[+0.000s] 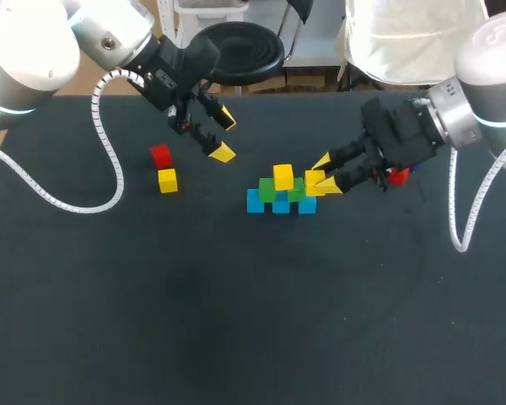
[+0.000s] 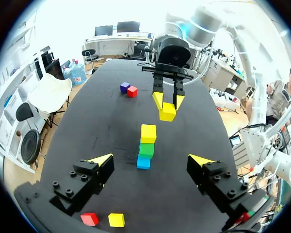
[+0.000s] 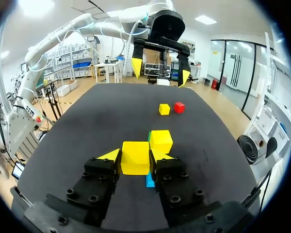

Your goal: Place the blue cubes, place green cubes on the blue cubes, place the yellow cubes on the green cubes, then place the red cubes on the yellow cubes, and place purple cube on the red cubes.

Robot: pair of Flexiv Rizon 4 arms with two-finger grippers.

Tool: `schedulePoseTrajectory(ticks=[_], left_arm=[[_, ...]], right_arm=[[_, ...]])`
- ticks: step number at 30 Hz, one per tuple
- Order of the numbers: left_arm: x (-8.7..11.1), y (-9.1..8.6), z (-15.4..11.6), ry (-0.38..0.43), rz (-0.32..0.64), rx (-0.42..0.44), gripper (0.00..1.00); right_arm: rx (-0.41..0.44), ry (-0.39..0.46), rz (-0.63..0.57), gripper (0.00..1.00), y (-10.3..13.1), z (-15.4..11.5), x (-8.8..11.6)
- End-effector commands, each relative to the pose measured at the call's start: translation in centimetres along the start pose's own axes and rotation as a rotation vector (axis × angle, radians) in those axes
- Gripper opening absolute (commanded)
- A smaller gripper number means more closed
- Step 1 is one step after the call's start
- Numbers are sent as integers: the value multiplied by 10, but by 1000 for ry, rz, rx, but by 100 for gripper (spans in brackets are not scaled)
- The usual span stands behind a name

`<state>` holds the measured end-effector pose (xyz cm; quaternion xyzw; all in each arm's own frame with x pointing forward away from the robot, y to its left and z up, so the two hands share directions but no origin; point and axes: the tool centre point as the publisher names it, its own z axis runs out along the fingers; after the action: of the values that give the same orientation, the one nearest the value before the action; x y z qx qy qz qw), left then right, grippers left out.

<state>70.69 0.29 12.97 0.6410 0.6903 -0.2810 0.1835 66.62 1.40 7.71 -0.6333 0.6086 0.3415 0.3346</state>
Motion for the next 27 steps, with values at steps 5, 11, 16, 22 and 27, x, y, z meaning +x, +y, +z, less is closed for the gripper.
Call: schedulePoseTrajectory(ticks=[5, 11, 16, 22, 27], left_arm=[[1, -1, 0, -3, 3, -2, 100], [1, -1, 0, -3, 3, -2, 100], [1, -1, 0, -3, 3, -2, 100], [1, -1, 0, -3, 3, -2, 100], [1, -1, 0, -3, 3, -2, 100]], right_arm=[[-3, 12, 1, 0, -2, 6, -1], [-5, 9, 3, 0, -5, 8, 1], [-6, 5, 3, 0, -9, 9, 4], [-11, 4, 2, 0, -12, 9, 5], [-19, 4, 3, 0, -14, 10, 6]])
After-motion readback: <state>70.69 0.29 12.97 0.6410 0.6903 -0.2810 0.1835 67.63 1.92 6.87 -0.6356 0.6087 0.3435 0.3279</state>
